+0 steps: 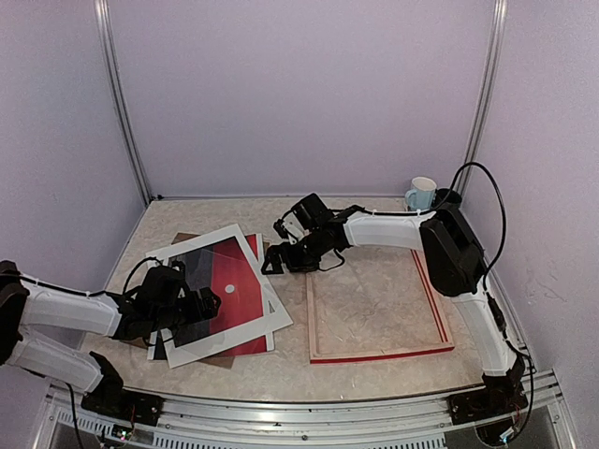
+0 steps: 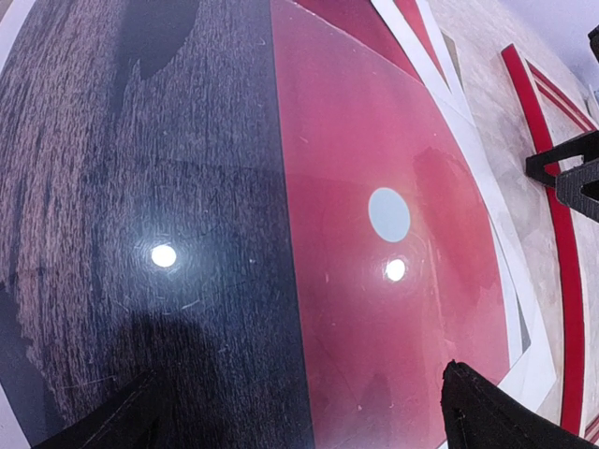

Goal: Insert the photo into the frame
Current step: Pick up the glass panel from the mat board.

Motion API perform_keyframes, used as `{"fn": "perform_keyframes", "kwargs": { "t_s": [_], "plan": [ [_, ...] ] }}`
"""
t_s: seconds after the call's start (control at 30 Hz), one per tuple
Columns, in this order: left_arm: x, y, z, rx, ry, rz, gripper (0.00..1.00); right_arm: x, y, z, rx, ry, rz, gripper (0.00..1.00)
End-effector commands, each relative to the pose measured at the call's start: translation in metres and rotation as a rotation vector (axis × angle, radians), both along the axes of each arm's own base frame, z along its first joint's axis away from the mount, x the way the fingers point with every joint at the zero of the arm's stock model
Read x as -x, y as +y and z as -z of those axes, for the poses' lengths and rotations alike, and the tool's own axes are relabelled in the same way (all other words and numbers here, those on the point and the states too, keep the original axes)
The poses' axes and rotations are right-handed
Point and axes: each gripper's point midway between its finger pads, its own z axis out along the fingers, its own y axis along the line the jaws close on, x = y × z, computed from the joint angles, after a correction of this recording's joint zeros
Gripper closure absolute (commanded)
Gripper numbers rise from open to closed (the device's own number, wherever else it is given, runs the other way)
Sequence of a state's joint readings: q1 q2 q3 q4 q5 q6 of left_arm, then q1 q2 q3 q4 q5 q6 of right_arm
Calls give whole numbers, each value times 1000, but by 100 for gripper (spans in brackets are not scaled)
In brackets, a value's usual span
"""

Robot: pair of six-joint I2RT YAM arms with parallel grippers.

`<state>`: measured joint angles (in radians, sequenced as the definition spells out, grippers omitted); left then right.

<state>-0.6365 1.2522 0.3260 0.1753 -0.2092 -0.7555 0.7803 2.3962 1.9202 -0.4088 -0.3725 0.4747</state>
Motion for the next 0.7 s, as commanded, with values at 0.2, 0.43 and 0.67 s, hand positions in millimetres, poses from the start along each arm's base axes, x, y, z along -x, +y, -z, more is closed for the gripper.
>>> {"fn": "perform_keyframes", "kwargs": {
  "t_s": [0.2,0.43,0.67],
  "plan": [
    [5,0,12,-33,32,21,1,24,-3,9,-11,105,-106,1],
    [3,-3,12,-26,30,24,1,32,-3,-6,-45,119,-134,1],
    [5,-5,18,-16,43,29,1,37,-4,-16,-84,151,-160,1]
  ]
}}
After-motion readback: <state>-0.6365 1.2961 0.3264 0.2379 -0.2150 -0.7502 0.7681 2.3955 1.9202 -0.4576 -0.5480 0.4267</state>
